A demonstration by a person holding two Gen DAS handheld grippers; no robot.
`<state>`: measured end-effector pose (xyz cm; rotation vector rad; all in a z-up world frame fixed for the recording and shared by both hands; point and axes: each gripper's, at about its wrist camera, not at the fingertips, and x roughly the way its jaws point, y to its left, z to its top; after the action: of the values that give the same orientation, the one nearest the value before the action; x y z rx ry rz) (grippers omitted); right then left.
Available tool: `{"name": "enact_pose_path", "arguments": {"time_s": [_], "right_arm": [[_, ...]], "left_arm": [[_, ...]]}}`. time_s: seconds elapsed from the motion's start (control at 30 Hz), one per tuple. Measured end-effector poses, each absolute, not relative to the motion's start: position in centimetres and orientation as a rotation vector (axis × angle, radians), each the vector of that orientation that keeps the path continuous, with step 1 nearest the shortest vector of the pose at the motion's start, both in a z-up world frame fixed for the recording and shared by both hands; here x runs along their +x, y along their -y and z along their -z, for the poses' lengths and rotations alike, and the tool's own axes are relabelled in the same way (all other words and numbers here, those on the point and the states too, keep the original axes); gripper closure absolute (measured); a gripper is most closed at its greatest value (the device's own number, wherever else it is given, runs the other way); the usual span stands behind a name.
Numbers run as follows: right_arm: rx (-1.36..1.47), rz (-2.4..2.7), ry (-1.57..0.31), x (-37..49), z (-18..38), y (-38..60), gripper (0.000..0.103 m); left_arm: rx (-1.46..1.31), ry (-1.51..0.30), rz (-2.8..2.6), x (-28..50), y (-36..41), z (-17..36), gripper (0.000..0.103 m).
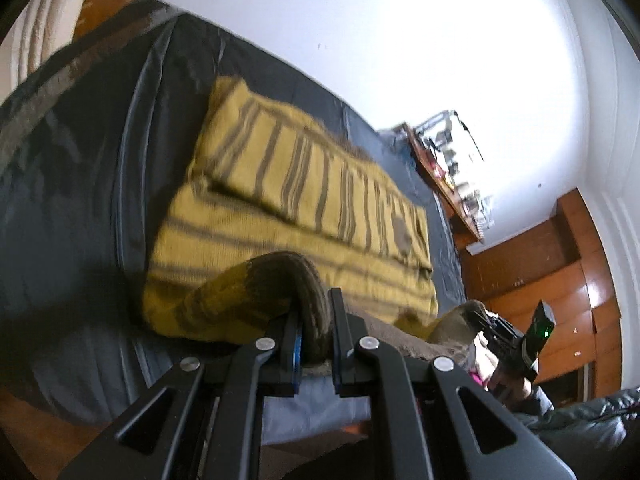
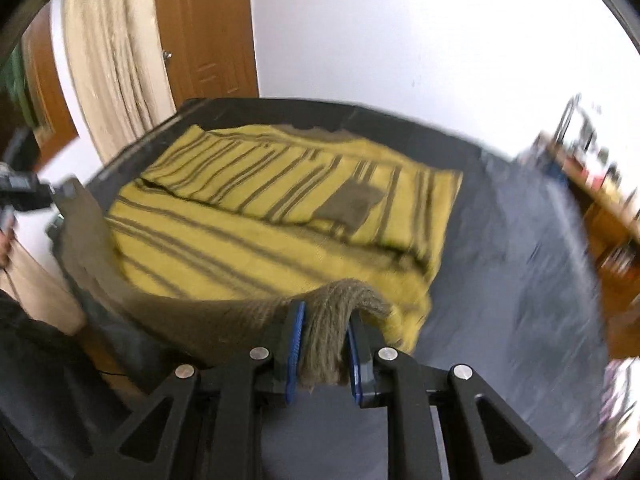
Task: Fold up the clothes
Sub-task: 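Lift and flip the folded sweater over with both grippers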
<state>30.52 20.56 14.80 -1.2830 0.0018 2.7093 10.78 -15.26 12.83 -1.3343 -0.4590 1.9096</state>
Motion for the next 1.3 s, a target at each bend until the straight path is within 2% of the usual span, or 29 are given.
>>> {"name": "enact_pose_path", "arguments": {"time_s": [0.27,0.5,0.77,1.0,1.3], "right_arm": [[-1.1,-2.707,0.259,26.7,-16.8,-22.2,0.082],[-0.991,-2.721,0.302,23.5,-18.3,-24.2,0.082],[-0.903,-2.659,0.189,19.2,-19.0,-26.9,0.082],[-0.903,-2.568,0.122,15.5,-19.3,-29.6,0.082],[-1.21,-2.499,-0.286,13.8,-13.0,-34.1,0.081]], "left_arm": [[-1.246,0.45,-2.02,8.6,12.8,-15.5,0.091],[-1.16,0.46,-2.125,5.5,10.7,-18.1,0.091],[-1.152,0.468,-2.138,-0.6,7.7,-18.6,0.091],[-1.221,0.458,-2.091,-6.2,4.6,-16.4,0.091],[-1.39,0.499,-2.038,-11.0,3.8,-10.5,0.091]]}}
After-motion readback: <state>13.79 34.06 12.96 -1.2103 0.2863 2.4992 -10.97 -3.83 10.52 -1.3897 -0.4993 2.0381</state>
